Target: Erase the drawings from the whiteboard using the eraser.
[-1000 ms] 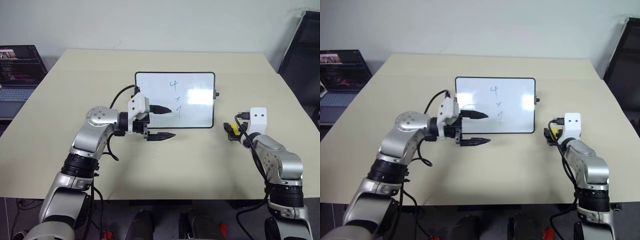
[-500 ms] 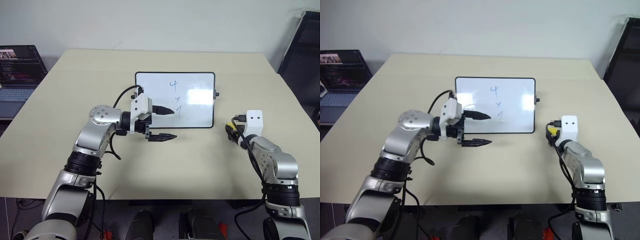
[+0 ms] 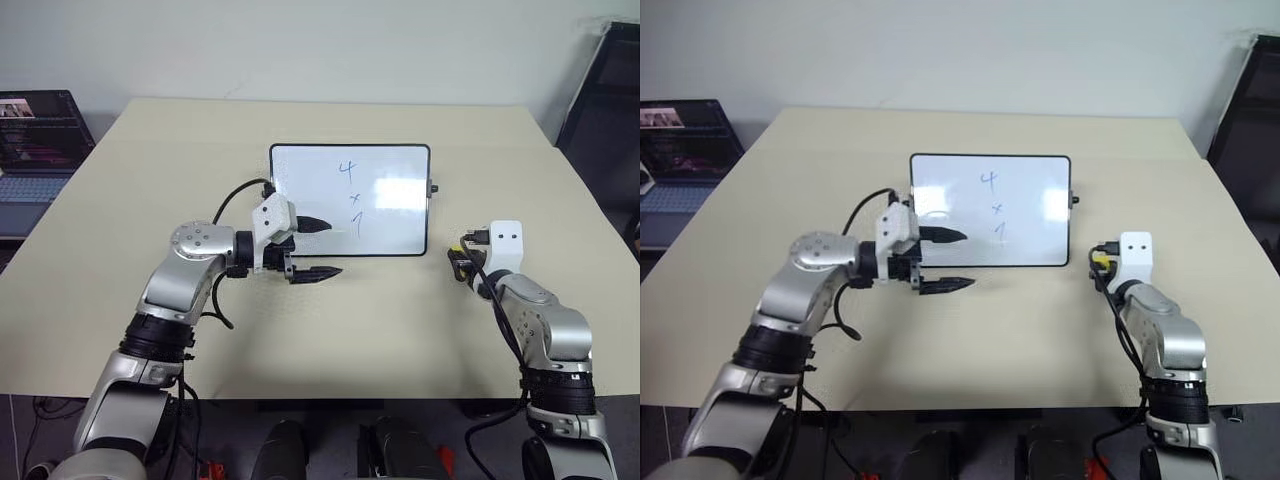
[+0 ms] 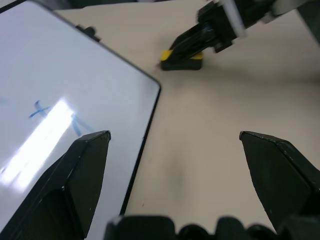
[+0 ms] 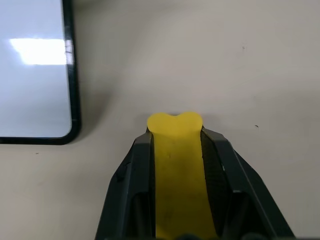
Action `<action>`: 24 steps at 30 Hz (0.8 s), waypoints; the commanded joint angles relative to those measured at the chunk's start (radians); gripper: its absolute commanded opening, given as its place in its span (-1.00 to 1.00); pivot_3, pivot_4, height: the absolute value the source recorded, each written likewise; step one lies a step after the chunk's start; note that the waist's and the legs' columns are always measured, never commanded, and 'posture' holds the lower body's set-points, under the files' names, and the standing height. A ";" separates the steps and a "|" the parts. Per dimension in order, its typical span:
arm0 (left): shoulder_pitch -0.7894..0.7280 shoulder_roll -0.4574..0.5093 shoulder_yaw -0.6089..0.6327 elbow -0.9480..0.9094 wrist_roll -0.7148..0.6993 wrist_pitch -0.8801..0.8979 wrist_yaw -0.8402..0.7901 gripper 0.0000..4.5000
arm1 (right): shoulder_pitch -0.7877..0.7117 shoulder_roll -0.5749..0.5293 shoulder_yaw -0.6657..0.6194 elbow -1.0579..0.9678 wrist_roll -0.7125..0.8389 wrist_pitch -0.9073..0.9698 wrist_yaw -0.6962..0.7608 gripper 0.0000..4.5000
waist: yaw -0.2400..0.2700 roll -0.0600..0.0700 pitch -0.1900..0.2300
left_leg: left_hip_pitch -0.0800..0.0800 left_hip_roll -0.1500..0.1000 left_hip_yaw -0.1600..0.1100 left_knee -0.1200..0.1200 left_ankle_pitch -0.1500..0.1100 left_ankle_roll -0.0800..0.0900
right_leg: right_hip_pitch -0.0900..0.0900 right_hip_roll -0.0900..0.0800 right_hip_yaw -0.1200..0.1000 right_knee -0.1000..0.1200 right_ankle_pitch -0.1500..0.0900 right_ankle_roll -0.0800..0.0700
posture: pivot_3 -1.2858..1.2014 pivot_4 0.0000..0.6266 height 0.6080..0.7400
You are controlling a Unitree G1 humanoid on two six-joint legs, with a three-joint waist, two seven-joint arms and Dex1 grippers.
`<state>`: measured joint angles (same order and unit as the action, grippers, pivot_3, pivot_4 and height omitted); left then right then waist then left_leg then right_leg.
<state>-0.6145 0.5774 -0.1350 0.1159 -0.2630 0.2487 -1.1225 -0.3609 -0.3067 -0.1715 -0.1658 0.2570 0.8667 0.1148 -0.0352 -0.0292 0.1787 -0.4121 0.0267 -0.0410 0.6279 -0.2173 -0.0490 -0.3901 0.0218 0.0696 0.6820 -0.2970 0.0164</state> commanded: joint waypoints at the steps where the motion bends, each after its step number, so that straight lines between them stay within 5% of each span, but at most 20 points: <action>1: 0.026 0.007 0.083 -0.092 -0.008 0.061 0.117 1.00 | 0.025 -0.023 0.014 -0.155 0.012 -0.052 0.046 -0.58 | 0.000 0.000 0.000 | 0.000 0.000 0.000 0.000 0.000 0.000 | 0.000 0.000 0.000 0.000 0.000 0.000 | 0.03 -0.52 1.00; 7: 0.066 0.025 0.135 -0.187 0.007 0.153 0.245 1.00 | 0.067 -0.085 0.064 -0.304 0.037 -0.096 0.167 -0.58 | 0.001 0.000 0.000 | -0.001 0.000 -0.002 0.001 0.000 0.000 | 0.000 0.000 -0.001 0.000 0.000 0.000 | 0.03 -0.52 1.00; 15: -0.036 0.028 0.126 -0.175 0.041 0.257 0.354 1.00 | -0.124 -0.092 0.151 -0.222 0.016 -0.168 0.241 -0.58 | 0.001 0.000 0.000 | 0.000 0.000 -0.002 0.003 0.000 0.000 | 0.001 0.000 -0.003 0.000 0.001 0.002 | 0.03 -0.52 1.00; 24: -0.095 0.029 0.093 -0.169 0.053 0.330 0.375 1.00 | -0.536 -0.006 0.376 0.257 -0.196 -0.410 0.267 -0.58 | -0.008 0.000 0.000 | -0.001 0.000 -0.001 0.002 0.000 0.000 | -0.001 -0.001 -0.004 0.002 0.002 0.001 | 0.03 -0.52 1.00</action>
<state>-0.7012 0.5960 -0.0487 -0.0275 -0.2133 0.5719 -0.7502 -0.8595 -0.3196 0.1874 0.0183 0.1103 0.5277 0.3814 -0.0428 -0.0288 0.1791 -0.4129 0.0267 -0.0416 0.6293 -0.2170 -0.0492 -0.3915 0.0197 0.0656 0.6834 -0.2955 0.0177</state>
